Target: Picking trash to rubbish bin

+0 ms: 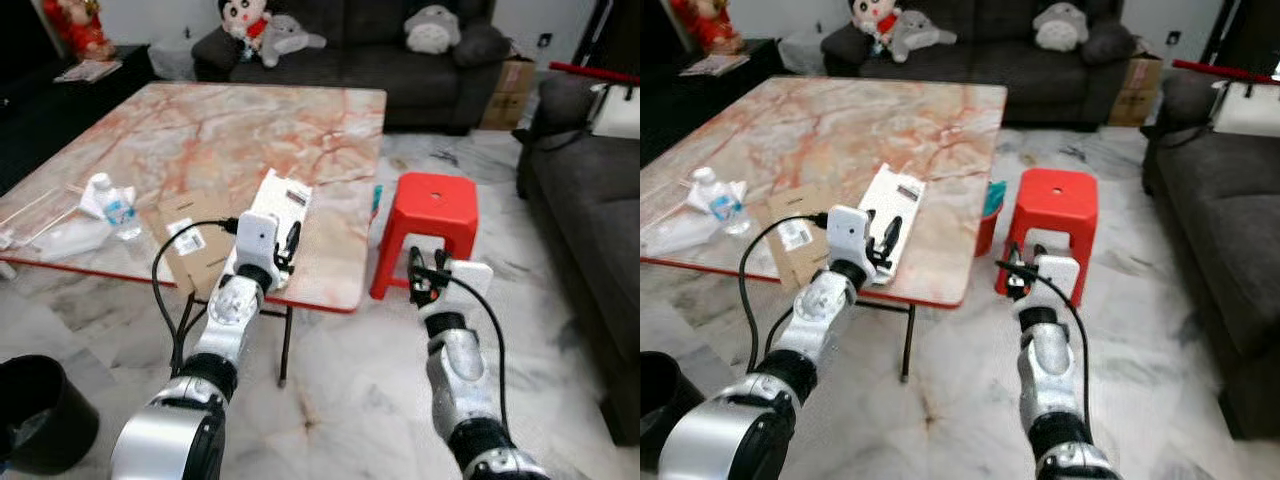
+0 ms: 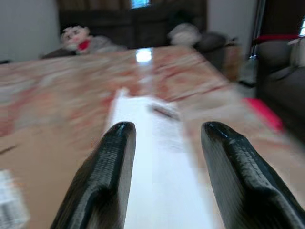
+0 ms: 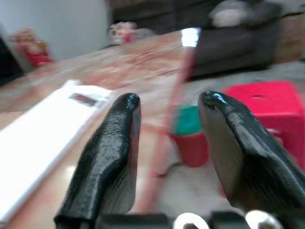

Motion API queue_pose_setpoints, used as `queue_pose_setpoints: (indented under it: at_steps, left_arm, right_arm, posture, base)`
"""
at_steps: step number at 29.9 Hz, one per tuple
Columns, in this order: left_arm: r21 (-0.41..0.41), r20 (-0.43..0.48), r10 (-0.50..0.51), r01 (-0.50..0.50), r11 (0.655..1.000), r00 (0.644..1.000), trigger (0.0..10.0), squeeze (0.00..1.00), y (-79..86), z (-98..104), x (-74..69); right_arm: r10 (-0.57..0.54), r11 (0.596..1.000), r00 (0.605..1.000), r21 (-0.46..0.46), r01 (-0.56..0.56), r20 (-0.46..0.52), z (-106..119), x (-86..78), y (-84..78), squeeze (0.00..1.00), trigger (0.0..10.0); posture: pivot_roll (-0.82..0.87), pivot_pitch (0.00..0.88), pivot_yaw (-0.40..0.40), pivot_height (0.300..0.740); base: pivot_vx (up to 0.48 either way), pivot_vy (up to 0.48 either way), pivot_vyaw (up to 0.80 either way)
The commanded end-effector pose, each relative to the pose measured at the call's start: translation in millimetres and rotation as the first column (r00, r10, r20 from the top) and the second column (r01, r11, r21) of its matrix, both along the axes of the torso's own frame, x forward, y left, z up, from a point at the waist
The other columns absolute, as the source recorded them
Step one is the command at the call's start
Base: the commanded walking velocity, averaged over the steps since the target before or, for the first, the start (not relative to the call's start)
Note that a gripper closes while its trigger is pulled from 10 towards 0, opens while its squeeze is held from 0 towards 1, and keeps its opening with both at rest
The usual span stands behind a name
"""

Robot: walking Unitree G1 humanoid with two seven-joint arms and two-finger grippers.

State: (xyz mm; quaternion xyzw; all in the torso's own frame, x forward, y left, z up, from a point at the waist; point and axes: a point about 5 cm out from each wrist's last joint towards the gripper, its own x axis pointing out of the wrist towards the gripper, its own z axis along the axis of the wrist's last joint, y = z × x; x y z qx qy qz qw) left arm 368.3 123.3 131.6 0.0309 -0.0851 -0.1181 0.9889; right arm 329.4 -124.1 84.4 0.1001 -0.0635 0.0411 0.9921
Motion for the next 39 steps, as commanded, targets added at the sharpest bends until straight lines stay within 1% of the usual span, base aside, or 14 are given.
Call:
queue_pose_setpoints:
  at_steps: [1,6,16,25,29,32,35,39]
  left_arm:
    - [-0.02,0.009,-0.011,0.011,1.0,1.0,10.0,0.0,-5.2,1.5,-0.6]
    - [-0.04,-0.007,-0.009,0.009,0.999,1.0,10.0,0.0,-4.5,-1.0,-1.4]
    - [-0.054,-0.022,-0.011,0.01,0.999,1.0,10.0,0.0,-4.7,-3.0,-1.9]
    - [-0.05,-0.028,-0.008,0.007,0.999,1.0,10.0,0.0,-4.4,-3.7,-1.8]
    - [-0.042,-0.03,-0.021,0.02,0.999,0.999,10.0,0.0,-7.2,-4.2,-2.4]
    - [-0.059,-0.041,-0.036,0.034,0.998,0.998,10.0,0.0,-9.0,-6.3,-3.6]
    - [-0.061,-0.041,-0.035,0.033,0.998,0.999,10.0,0.0,-8.9,-6.5,-4.0]
    - [-0.055,-0.04,-0.042,0.04,0.998,0.998,10.0,0.0,-9.3,-6.6,-4.4]
  right_arm:
    - [-0.013,1.0,1.0,-0.008,0.013,-0.018,-3.2,-0.4,-6.1,0.0,10.0]
    - [-0.009,1.0,1.0,-0.004,0.009,-0.02,-4.4,-1.5,-4.4,0.0,10.0]
    - [-0.011,1.0,1.0,-0.001,0.011,-0.023,-4.6,-1.0,-6.0,0.0,10.0]
    - [-0.023,1.0,0.999,0.018,0.024,-0.031,-8.7,-5.1,-4.6,0.0,10.0]
    - [-0.026,0.999,0.999,0.027,0.027,-0.04,-8.3,-3.4,-5.5,0.0,10.0]
    - [-0.024,0.999,0.999,0.023,0.025,-0.045,-8.5,-2.9,-5.4,0.0,10.0]
    - [-0.022,1.0,0.999,0.004,0.022,-0.034,-7.4,-3.2,-5.8,0.0,10.0]
    - [-0.031,0.999,0.999,0.014,0.031,-0.033,-7.4,-3.5,-6.3,0.0,10.0]
  posture:
    - [0.18,0.041,0.054,0.74]
    - [0.18,0.039,0.054,0.74]
    - [0.18,0.038,0.059,0.74]
    - [0.17,0.046,0.067,0.74]
    - [0.18,0.052,0.064,0.74]
    - [0.18,0.053,0.06,0.74]
    - [0.18,0.053,0.061,0.74]
    - [0.18,0.053,0.064,0.74]
  base:
    - [0.0,0.0,0.0]
    - [0.0,0.0,0.0]
    - [0.0,0.477,0.0]
    - [0.0,0.459,0.0]
    - [0.0,0.0,0.0]
    - [0.0,0.0,-0.71]
    - [0.0,0.0,0.0]
    - [0.072,0.0,0.0]
